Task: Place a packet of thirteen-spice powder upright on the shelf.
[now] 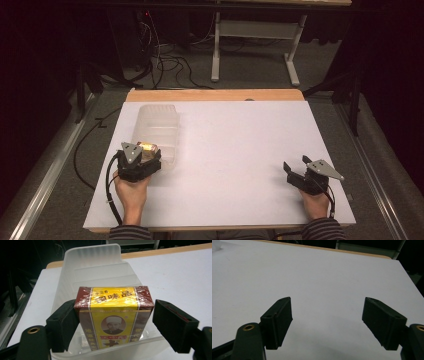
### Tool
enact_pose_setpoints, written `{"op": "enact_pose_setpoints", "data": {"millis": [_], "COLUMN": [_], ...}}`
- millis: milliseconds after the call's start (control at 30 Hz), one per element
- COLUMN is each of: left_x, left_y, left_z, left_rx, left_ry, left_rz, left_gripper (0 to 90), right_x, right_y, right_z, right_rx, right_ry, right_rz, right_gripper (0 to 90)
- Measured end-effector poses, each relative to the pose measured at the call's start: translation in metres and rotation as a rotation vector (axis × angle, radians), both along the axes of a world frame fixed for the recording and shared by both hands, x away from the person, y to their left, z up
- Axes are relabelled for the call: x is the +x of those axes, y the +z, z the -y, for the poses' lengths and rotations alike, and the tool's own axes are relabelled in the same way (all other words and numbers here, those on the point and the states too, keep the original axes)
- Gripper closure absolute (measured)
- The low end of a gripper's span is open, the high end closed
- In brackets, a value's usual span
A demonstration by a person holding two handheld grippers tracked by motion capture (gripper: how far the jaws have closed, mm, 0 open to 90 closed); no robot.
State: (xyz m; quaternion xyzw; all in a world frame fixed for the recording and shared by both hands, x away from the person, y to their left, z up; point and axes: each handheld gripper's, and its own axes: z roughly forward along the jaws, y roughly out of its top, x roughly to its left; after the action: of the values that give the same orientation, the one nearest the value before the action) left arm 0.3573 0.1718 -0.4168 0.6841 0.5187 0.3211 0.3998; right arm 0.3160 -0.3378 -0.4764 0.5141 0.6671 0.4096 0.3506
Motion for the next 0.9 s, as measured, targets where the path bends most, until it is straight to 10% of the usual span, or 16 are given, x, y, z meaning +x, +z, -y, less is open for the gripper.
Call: {"op": "enact_pose_setpoints", "data": {"millis": [900], "left_x": [-0.012], "left_y": [0.037], "left_z": [0.02], "left_rx": [-0.007], "left_ry": [-0.098], "left_rz": [0.082], "left_gripper": [18.8], "right_x": [0.0], "right_y": [0.0], "right_z": [0.001], "right_rx": [0.004], "right_ry": [0.002], "right_rz": [0.003], "right_gripper": [24.3]}}
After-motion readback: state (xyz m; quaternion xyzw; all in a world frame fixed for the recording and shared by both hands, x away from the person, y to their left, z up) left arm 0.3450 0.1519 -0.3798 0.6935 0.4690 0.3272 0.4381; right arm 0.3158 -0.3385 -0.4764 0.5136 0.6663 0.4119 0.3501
